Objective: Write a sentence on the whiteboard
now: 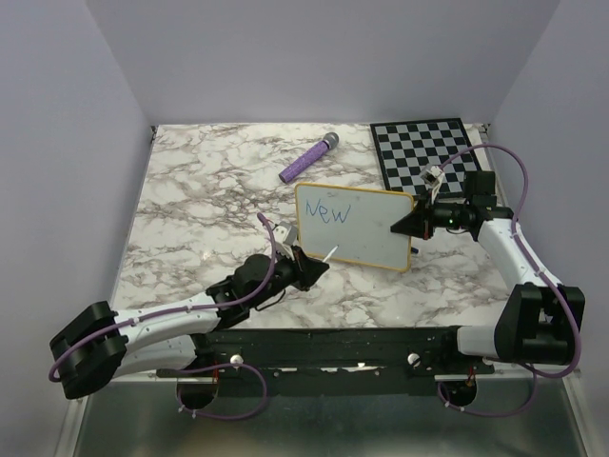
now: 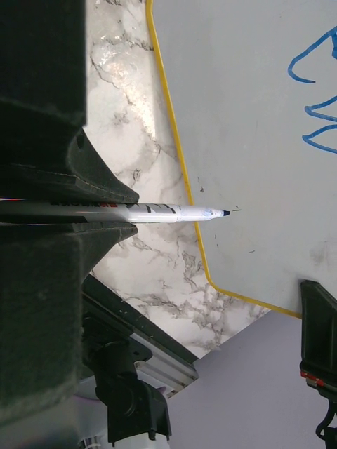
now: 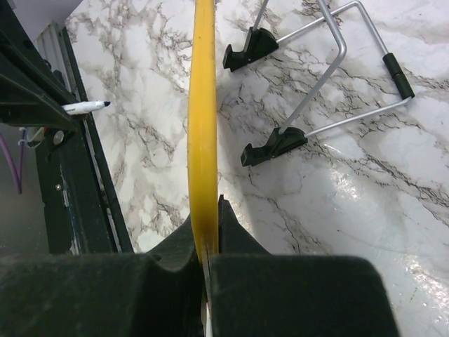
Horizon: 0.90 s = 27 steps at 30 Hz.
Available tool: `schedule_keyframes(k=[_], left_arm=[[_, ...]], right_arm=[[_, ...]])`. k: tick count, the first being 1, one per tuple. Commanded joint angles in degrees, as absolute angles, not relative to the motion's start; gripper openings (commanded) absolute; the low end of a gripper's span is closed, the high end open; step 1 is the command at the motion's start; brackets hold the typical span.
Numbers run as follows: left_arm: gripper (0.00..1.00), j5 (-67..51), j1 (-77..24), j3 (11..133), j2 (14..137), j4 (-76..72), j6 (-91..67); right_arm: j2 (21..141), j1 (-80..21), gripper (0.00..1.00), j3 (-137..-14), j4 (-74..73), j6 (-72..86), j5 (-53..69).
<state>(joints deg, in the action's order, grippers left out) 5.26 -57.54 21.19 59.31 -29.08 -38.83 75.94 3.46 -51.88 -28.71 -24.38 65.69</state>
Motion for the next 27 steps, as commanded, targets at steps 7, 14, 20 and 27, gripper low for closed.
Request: schedule_keyframes(k=[7,14,20,27], left_arm=[[0.00,9.67,-58.10,23.82,64.23,-35.59,-39.37],[0.00,8.26,-58.18,28.03,70.92,-38.41,-38.76],[0.00,8.26,-58.10,32.16,73.30,-36.66,-37.09],[0.00,8.26,-56.87,32.53,71.03,-28.93,-37.88]], right_arm=[[74.09,3.16,0.01,-50.63,-26.02,-22.50,66.80],[73.65,3.16,0.01,-50.27,-25.58,-22.15,66.80],[73.65,3.16,0.00,-50.27,-25.40,-21.97,66.71],[73.04,3.16,0.01,-50.27,-25.40,-21.97,66.53]])
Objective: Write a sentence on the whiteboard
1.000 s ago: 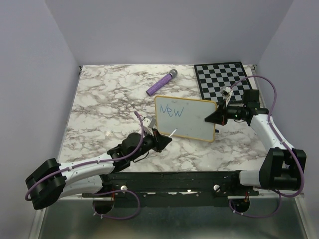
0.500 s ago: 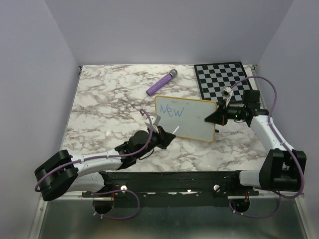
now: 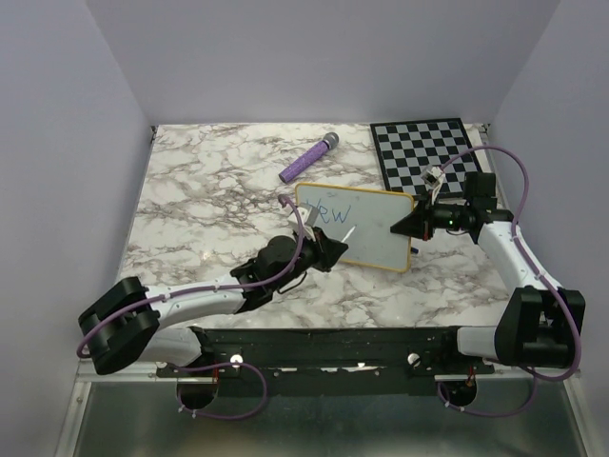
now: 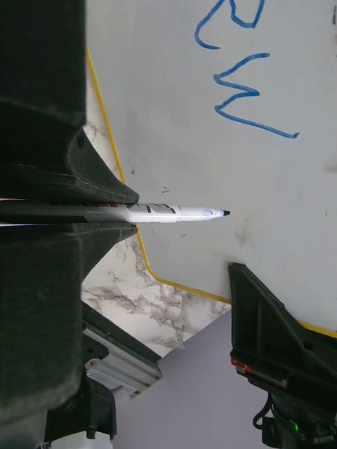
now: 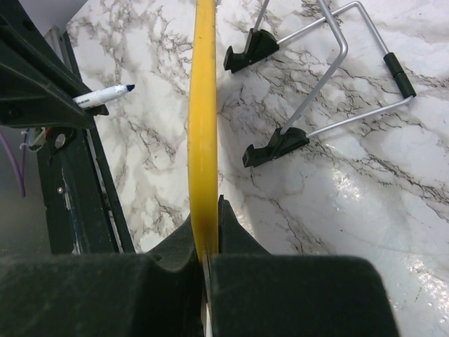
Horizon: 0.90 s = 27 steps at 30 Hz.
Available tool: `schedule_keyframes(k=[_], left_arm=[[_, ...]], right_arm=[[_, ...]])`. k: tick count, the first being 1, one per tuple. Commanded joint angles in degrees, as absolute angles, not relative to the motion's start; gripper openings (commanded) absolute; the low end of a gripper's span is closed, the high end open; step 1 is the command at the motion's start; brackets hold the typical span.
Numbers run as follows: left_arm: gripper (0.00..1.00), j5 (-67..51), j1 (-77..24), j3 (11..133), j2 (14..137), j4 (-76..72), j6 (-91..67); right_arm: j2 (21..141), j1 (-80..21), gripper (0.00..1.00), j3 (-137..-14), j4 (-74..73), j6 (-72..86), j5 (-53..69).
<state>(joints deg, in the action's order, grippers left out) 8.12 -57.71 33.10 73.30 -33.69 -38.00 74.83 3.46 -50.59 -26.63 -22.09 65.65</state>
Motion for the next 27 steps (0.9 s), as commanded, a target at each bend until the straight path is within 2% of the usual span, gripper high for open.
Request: schedule_keyframes(k=[1,7,12,17,22,27], left_arm=[[0.00,8.26,-56.43,30.08,68.23,-26.91,-38.14],[0.00,7.12,-51.16,24.62,57.24,-13.47,-36.13],[0.00,2.47,-44.49,23.82,55.55,-9.49,-34.81],[0.00,-6.58,-44.91,24.69,57.91,-18.18,-34.80],[0.00,-5.89,-50.53,34.95,65.37,-21.35,-34.10],[0.00,-2.56,-52.56,39.98,71.62,-23.29,-36.12]], right_arm=[[72.95,3.16,0.01,-50.36,-25.49,-21.97,66.53],[73.48,3.16,0.01,-50.45,-25.75,-22.32,66.53],[73.13,3.16,0.01,-50.54,-25.84,-22.32,66.18],[73.65,3.16,0.01,-50.36,-25.58,-22.33,66.18],[73.74,3.16,0.01,-50.19,-25.49,-22.24,65.74],[73.56,3.16,0.01,-50.19,-25.31,-22.06,65.57]])
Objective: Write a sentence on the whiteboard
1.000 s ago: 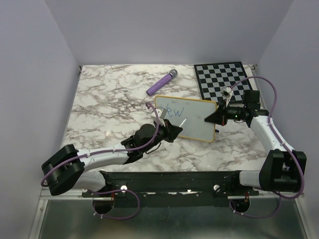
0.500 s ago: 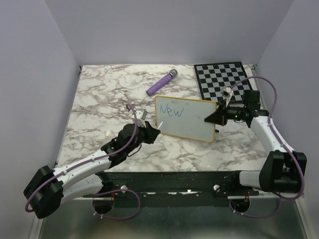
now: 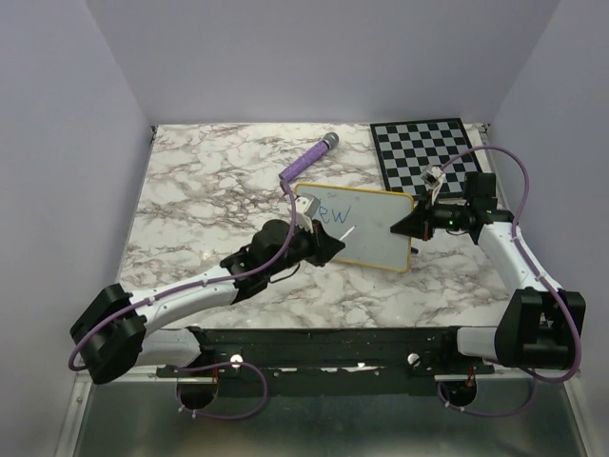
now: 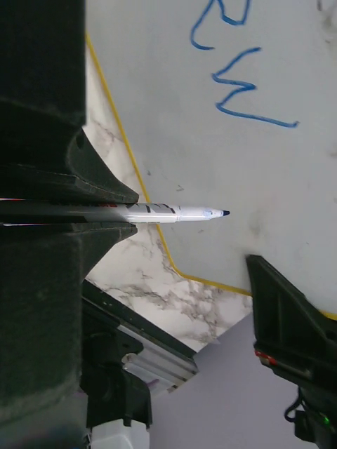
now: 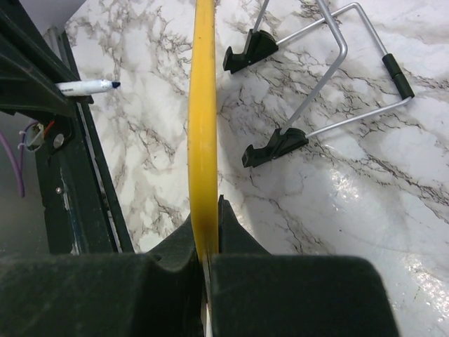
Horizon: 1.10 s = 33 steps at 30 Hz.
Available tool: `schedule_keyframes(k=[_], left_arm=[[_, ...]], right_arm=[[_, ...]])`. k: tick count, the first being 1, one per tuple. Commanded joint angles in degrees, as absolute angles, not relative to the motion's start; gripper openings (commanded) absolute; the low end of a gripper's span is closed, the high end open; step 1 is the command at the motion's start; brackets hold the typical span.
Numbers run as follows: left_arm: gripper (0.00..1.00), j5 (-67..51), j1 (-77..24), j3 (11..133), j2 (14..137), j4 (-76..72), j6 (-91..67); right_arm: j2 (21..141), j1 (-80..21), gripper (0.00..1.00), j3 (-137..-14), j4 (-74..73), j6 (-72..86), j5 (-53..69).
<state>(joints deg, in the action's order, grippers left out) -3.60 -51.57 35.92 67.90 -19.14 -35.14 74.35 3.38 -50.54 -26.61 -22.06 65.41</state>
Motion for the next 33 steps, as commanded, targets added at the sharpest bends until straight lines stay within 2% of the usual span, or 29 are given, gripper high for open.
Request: schedule_keyframes(k=[1,12,33], left_arm=[[0.00,-2.03,-52.65,41.21,72.41,-22.77,-36.38],[0.00,-0.53,-52.82,40.16,73.74,-21.44,-36.39],[0.00,-0.44,-52.73,48.51,81.74,-18.99,-35.60]], right_arm=[[73.74,3.16,0.01,-50.19,-25.31,-22.15,65.65],[73.92,3.16,0.01,-50.27,-25.31,-22.24,65.92],[73.48,3.16,0.01,-50.36,-25.40,-22.15,65.83]])
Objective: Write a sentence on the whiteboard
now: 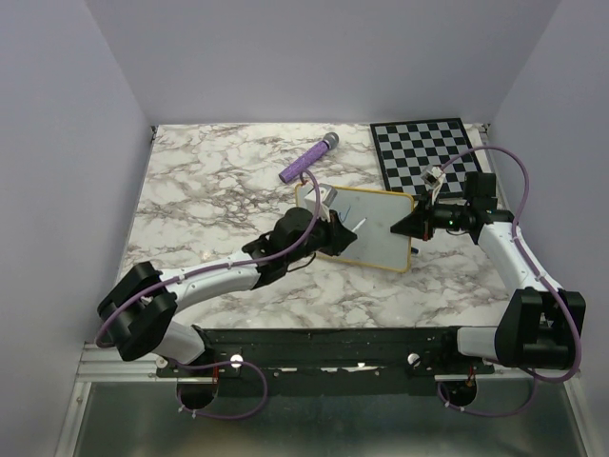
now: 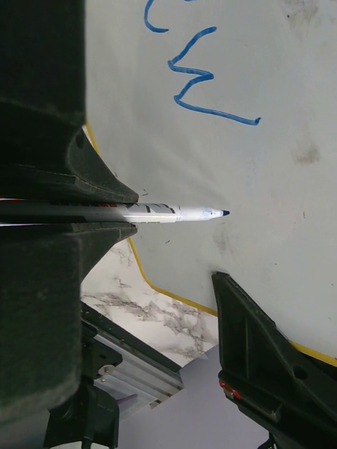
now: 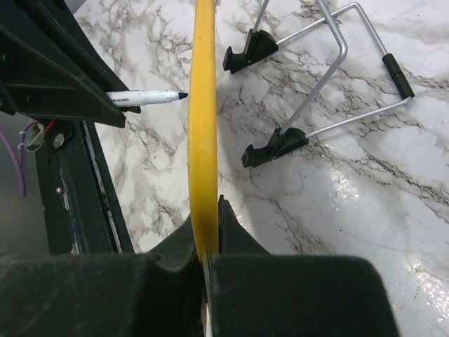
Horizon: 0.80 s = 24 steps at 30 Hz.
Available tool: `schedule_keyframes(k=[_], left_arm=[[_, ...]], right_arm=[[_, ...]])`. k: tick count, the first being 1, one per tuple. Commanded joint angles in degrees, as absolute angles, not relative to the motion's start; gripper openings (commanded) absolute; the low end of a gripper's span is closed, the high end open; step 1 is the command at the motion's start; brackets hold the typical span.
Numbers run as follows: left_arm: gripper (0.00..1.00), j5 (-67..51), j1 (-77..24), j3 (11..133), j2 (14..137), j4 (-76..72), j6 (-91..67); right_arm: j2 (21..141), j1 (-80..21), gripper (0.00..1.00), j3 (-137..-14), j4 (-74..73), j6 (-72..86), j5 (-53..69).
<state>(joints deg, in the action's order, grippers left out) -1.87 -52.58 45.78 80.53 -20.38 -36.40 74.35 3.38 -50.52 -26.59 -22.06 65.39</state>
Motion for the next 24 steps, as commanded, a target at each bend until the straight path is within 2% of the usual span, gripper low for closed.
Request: schedule_keyframes(k=[1,24], left_arm=[[0.00,-0.44,-52.82,48.95,81.91,-18.38,-35.42],[0.00,1.76,-50.27,49.66,82.44,-16.08,-36.65]], right_arm=[[73.48,3.16,0.01,-50.36,-25.40,-22.15,65.83],[73.56,3.16,0.01,-50.36,-25.40,-22.15,65.83]])
